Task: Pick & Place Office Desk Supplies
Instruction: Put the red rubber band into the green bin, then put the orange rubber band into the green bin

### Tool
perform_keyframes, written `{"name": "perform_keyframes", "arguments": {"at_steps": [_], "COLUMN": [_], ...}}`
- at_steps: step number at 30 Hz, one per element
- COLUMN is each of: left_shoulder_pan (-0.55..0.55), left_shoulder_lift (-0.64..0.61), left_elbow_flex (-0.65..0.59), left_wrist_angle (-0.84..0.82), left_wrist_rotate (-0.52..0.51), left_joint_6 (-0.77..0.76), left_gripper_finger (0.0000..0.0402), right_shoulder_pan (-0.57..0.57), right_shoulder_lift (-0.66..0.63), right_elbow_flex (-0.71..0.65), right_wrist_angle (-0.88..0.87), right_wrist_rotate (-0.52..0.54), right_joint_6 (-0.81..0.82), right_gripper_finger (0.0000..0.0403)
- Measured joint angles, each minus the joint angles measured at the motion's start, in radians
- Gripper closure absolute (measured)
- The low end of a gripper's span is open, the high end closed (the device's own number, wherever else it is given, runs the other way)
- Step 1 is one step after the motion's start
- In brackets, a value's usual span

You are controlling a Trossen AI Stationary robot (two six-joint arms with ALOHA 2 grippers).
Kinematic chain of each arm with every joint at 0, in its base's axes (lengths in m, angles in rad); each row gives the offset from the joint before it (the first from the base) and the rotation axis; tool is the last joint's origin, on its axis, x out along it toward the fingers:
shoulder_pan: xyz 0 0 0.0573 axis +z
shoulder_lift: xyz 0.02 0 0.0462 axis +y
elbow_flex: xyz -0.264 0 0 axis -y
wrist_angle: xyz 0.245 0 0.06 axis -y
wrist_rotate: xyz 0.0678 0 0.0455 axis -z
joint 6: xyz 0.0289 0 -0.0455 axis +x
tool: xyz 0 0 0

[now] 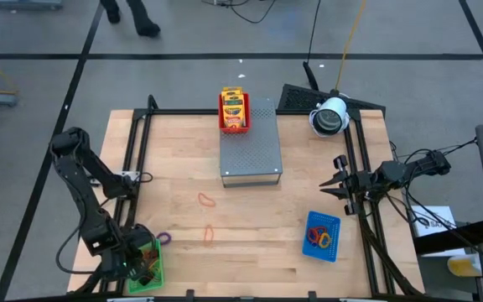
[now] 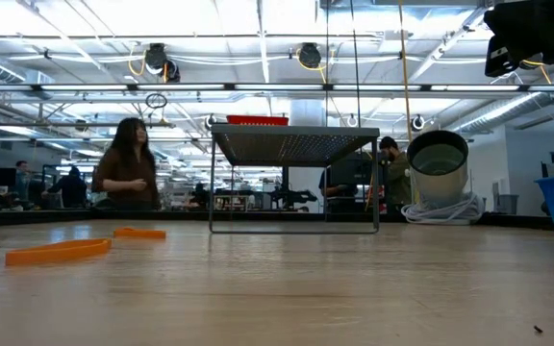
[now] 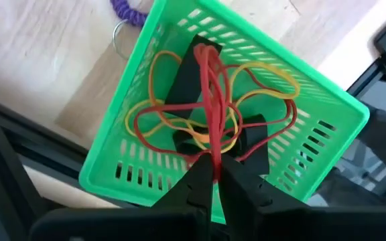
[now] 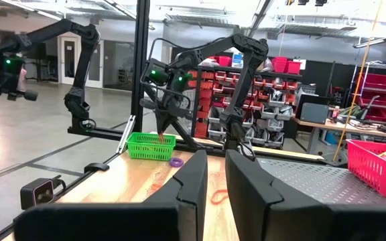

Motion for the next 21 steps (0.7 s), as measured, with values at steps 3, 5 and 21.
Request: {"name": "perform_keyframes", "arguments": {"at_steps": [3, 5, 21], "left_shoulder_pan": [-0.01, -0.016, -0.027], "left_shoulder_lift": [0.0, 0.0, 0.001], "left_elbow_flex": [-0.004, -0.004, -0.004], "left_wrist_angle": [0.0, -0.001, -0.022], "left_wrist_rotate": [-0.013, -0.018, 0.037], "left_joint_6": [0.045, 0.064, 0.088], "left_gripper_finger": [0.0376, 0.0375, 0.022], "right_shoulder_pan": [0.0, 0.0, 0.0], "right_shoulder_lift": [0.0, 0.0, 0.0], "right_elbow_flex": [0.0, 0.0, 0.0], "right_wrist_angle": [0.0, 0.0, 0.0], "right_wrist_rotate": [0.0, 0.0, 0.0], "right_joint_6": [0.0, 0.0, 0.0], "right_gripper_finger": [0.0358, 0.0358, 0.0358]}}
